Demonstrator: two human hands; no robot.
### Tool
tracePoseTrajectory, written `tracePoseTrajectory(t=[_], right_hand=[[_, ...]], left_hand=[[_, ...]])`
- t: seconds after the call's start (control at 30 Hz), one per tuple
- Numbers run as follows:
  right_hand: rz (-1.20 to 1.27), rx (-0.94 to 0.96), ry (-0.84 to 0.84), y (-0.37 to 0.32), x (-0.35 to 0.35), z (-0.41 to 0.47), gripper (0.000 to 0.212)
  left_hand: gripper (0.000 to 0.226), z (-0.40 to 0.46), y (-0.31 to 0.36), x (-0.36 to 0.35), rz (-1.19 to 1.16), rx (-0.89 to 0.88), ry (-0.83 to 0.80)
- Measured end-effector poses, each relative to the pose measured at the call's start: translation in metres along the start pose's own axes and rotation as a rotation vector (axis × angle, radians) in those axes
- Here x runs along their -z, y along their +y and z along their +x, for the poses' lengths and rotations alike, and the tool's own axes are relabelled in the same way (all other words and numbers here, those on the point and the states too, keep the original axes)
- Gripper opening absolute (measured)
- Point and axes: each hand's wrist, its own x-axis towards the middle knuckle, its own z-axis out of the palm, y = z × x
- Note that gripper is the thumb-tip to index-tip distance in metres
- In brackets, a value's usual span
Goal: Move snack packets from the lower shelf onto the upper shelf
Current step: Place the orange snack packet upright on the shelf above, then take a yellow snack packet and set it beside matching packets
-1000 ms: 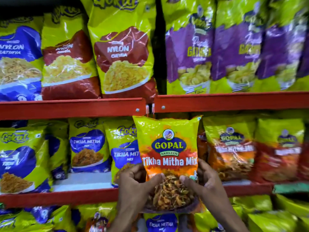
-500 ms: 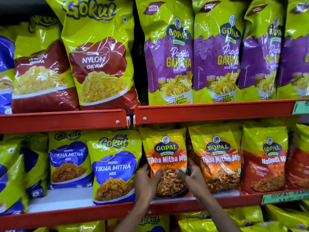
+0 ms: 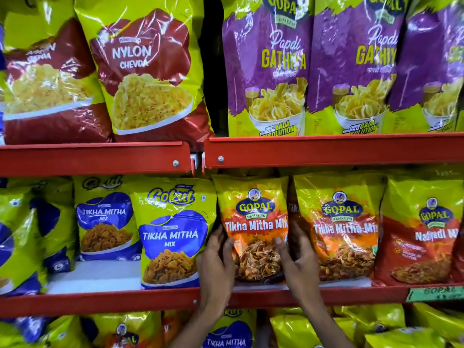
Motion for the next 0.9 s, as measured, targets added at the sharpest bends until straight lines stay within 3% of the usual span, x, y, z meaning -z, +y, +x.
tracePoseTrajectory(t=[0.17,0.3,0.37,0.47,0.57,0.63,0.7,0.77,0.83,0.9], right_hand=[[-0.253,0.358,0.07,0.004,0.003,-0.034,0.057],[-0.446,0.683,-0.154,0.04,-0.001,-0.067,0.046],[-0.479,0.75,-0.313,0.062,-0.004,-0.087,0.04],[-0.527,0.727,-0.464,0.094,-0.011,-0.11,0.043],[-0.6,0.764,-0.447,0.12,-0.025,-0.121,0.03],[-0.665,0.754,-0.436,0.139,-0.031,-0.124,0.039],[-0.729,0.756,-0.555,0.158,-0.035,-0.131,0.048],[-0.77,0.61,-0.672,0.176,-0.038,-0.142,0.039],[-0.729,0.145,-0.644,0.192,-0.047,-0.146,0.041],[-0.646,-0.196,-0.582,0.195,-0.062,-0.143,0.045]], left_hand=[[0.048,-0.031,-0.012,0.033,0.085,-0.156,-0.054],[0.038,-0.068,-0.053,0.062,0.209,-0.404,-0.201],[0.031,-0.091,-0.088,0.072,0.283,-0.44,-0.293],[0.024,-0.119,-0.131,0.077,0.324,-0.375,-0.381],[0.025,-0.136,-0.155,0.067,0.326,-0.225,-0.486],[0.032,-0.141,-0.173,0.056,0.351,-0.05,-0.547],[0.036,-0.142,-0.189,0.046,0.354,0.123,-0.556],[0.034,-0.139,-0.195,0.037,0.336,0.274,-0.507],[0.034,-0.131,-0.205,0.024,0.348,0.444,-0.499],[0.045,-0.125,-0.221,0.014,0.327,0.631,-0.54]])
